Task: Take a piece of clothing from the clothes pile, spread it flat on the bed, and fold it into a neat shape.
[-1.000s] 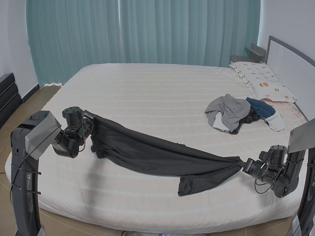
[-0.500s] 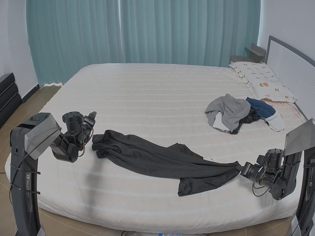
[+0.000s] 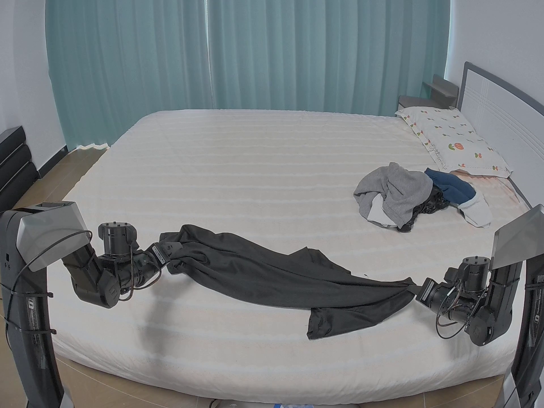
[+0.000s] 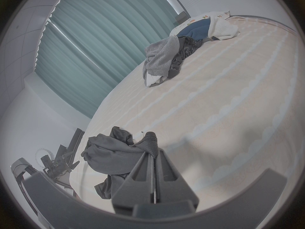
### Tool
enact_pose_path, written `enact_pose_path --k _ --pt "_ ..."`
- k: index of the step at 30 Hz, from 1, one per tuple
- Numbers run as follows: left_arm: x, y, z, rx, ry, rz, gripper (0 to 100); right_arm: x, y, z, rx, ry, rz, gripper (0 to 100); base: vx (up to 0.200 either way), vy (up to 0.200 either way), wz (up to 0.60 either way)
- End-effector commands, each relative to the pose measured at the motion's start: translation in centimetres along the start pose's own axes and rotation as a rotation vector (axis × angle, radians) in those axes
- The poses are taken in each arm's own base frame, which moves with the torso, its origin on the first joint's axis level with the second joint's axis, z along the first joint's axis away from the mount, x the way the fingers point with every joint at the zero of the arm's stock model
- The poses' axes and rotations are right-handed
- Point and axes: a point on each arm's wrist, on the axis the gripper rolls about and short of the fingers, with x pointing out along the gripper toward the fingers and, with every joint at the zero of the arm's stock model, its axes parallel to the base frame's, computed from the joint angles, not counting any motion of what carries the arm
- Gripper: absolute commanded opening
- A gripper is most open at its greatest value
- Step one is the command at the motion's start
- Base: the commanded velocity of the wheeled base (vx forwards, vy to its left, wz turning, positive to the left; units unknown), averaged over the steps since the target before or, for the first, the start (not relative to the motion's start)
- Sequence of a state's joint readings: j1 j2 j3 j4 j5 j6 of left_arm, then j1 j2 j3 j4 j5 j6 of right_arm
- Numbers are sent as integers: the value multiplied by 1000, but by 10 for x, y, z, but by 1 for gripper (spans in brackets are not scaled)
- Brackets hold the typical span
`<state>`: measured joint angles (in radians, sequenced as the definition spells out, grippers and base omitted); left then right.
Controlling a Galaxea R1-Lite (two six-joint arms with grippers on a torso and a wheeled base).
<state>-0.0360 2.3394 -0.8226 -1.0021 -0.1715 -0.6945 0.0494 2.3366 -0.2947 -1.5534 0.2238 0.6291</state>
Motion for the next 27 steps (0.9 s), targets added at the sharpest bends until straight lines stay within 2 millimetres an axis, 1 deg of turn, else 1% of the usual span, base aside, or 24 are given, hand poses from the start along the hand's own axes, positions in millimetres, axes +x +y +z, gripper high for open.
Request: enact_pose_path --k 1,5,6,7,10,15,17,22,23,27 --pt "1 8 -14 48 54 21 100 0 1 0 -1 -5 9 0 0 0 0" --pt "12 10 -27 103 91 23 100 0 2 -2 -3 2 12 0 0 0 0" --pt "12 10 -27 103 91 23 100 0 2 -2 -3 2 12 0 0 0 0" --pt "16 13 -30 141 94 26 100 1 3 -3 -4 5 15 0 0 0 0" --pt "23 14 -33 177 66 4 100 1 5 -4 -7 9 20 0 0 0 0" --pt "29 14 -36 192 36 -23 100 0 5 -5 -9 14 18 0 0 0 0" --pt "35 15 -37 196 15 -17 100 0 5 -5 -8 15 18 0 0 0 0" --pt "37 16 -37 196 5 0 100 0 5 -5 -7 14 18 0 0 0 0" --pt "38 17 -38 196 5 0 0 0 5 -5 -9 14 18 0 0 0 0" --pt "42 18 -37 190 -4 15 0 0 6 -5 -8 15 19 0 0 0 0"
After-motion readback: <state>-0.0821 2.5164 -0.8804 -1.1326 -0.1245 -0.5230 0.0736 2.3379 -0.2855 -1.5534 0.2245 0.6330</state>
